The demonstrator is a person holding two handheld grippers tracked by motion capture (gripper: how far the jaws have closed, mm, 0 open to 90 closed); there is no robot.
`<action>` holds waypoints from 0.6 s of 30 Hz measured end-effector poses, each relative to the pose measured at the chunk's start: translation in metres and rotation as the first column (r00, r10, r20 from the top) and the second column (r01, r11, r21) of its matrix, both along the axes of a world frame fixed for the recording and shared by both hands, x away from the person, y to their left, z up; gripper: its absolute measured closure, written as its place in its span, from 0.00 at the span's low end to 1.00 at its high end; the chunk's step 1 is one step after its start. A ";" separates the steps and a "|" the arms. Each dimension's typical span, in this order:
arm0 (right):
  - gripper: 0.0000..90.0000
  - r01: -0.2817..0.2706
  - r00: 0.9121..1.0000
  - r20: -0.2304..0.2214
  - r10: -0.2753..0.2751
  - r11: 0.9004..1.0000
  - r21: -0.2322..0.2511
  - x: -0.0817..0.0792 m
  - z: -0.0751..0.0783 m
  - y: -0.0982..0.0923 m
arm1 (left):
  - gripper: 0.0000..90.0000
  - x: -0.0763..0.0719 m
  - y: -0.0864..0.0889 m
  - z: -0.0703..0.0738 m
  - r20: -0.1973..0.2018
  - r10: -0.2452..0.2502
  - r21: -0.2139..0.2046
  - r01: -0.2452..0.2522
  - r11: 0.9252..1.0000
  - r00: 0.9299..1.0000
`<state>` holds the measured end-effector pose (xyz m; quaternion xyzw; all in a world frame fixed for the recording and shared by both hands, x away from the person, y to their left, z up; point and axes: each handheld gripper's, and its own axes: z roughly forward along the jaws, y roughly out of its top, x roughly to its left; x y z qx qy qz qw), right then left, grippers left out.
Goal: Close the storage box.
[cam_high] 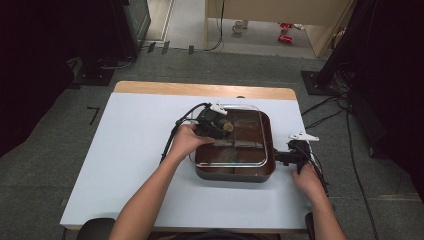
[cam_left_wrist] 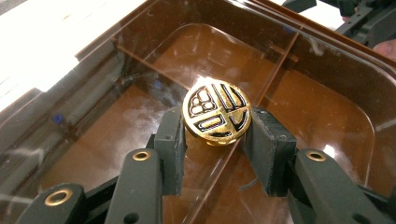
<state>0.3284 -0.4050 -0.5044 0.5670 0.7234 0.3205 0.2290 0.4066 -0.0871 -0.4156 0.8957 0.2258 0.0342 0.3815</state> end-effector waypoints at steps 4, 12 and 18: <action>0.13 0.000 1.000 0.000 0.000 1.000 0.000 0.000 0.000 0.000 | 0.66 -0.001 -0.004 -0.001 0.002 -0.018 -0.009 0.018 1.000 1.000; 0.13 0.000 1.000 0.001 0.000 1.000 -0.001 0.000 0.000 0.000 | 0.66 -0.008 -0.015 0.000 -0.001 -0.037 0.002 0.037 0.999 0.999; 0.13 -0.001 1.000 0.001 0.001 1.000 -0.002 0.000 0.000 0.000 | 0.66 -0.012 -0.017 -0.001 -0.005 -0.040 0.001 0.040 0.999 0.999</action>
